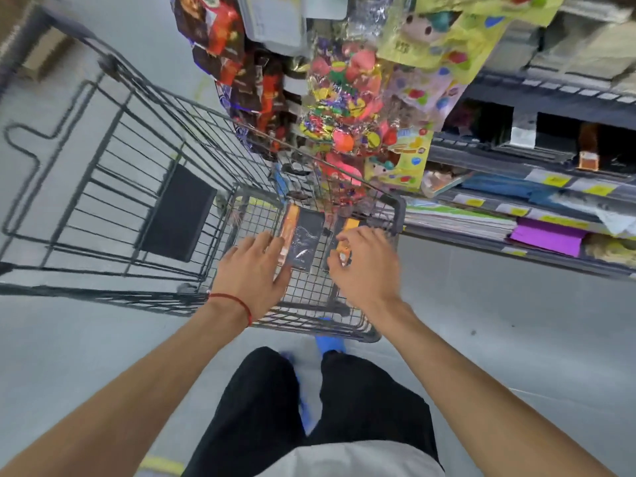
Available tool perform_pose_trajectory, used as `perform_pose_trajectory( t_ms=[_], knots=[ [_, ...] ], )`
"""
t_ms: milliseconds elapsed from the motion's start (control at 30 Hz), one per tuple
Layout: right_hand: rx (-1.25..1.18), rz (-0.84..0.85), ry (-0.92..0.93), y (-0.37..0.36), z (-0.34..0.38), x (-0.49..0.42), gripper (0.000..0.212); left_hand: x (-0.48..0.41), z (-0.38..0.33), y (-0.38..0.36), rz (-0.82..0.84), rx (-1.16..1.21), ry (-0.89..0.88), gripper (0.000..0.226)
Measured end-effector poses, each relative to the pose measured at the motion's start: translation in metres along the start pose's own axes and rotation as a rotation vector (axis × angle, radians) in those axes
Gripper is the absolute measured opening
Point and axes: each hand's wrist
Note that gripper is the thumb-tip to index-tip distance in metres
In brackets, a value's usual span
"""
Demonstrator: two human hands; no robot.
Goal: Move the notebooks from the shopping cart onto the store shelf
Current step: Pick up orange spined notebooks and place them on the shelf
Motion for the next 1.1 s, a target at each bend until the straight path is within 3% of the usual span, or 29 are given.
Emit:
perform_pose_trajectory(
  t_ms=[433,633,733,900,1100],
  knots=[
    [0.003,0.025,-0.303,-0.139,0.02,-0.041,0.035,-0.079,0.098,-0.109,0.3,0.069,-0.09,0.044],
    [0.016,0.042,-0.358,-0.205,0.001,-0.051,0.028,-0.111,0.105,-0.174,0.412,0.074,-0.105,0.048],
    [0.024,0.03,-0.352,-0.232,-0.014,-0.053,0.026,-0.127,0.102,-0.213,0.427,0.22,0.075,0.048],
    [0.006,0.037,-0.339,-0.261,-0.032,-0.054,0.025,-0.152,0.092,-0.283,0.473,0.366,0.457,0.083],
    [0.042,0.055,-0.338,-0.271,-0.039,-0.057,0.026,-0.164,0.093,-0.308,0.366,0.485,0.575,0.078]
  ],
)
Point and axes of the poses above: each hand's wrist, its own x-axis away from the middle knuckle, its own y-axis out of the back of the hand, z = x × y, and after that the axes turned 4 degrees about -z, right-handed
